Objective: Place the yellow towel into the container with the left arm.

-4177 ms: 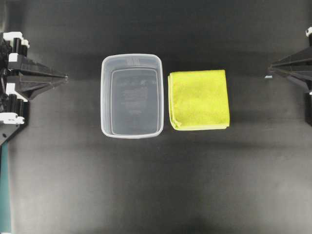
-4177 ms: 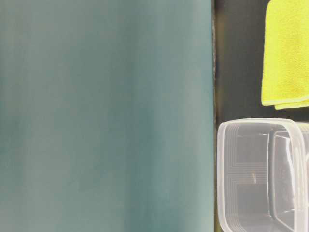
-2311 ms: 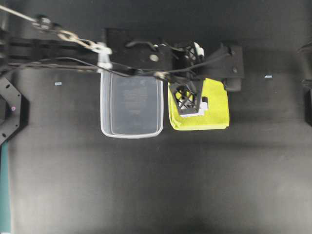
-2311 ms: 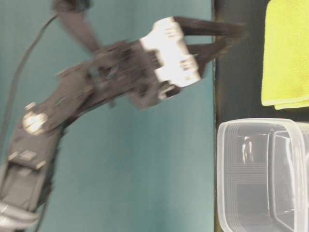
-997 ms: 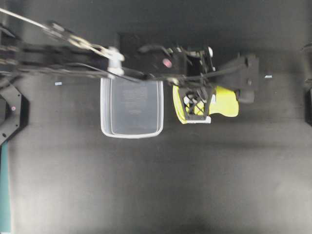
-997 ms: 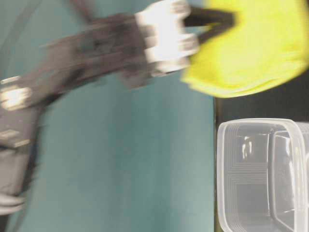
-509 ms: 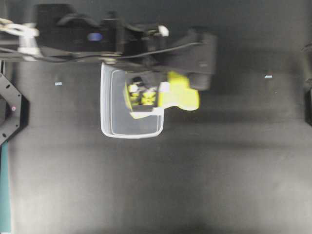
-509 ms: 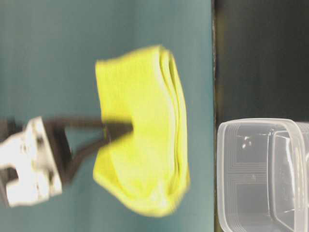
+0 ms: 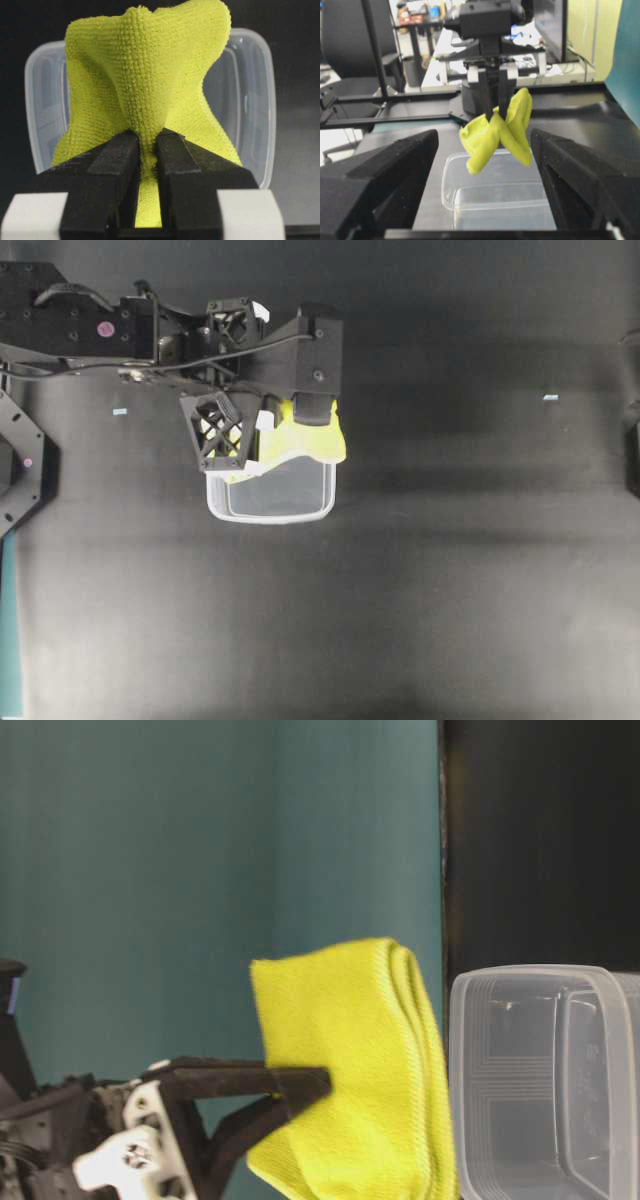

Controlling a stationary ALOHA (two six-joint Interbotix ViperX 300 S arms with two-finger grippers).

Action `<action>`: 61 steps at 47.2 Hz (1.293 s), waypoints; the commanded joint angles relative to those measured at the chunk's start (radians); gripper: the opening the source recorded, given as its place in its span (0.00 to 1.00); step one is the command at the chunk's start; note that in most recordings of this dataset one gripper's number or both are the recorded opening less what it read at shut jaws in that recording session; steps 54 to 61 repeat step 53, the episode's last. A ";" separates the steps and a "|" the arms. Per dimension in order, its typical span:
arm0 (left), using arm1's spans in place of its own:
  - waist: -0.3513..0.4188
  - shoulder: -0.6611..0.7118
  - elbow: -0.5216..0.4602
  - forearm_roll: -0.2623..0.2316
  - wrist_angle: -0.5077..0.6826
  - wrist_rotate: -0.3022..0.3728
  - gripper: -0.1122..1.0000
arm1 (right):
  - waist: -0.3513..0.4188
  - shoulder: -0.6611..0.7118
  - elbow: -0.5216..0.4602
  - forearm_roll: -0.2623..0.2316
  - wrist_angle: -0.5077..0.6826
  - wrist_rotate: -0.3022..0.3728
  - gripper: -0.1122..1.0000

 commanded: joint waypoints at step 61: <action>-0.032 -0.319 0.284 0.003 -0.314 0.002 0.83 | -0.002 0.006 -0.003 0.003 -0.015 0.000 0.75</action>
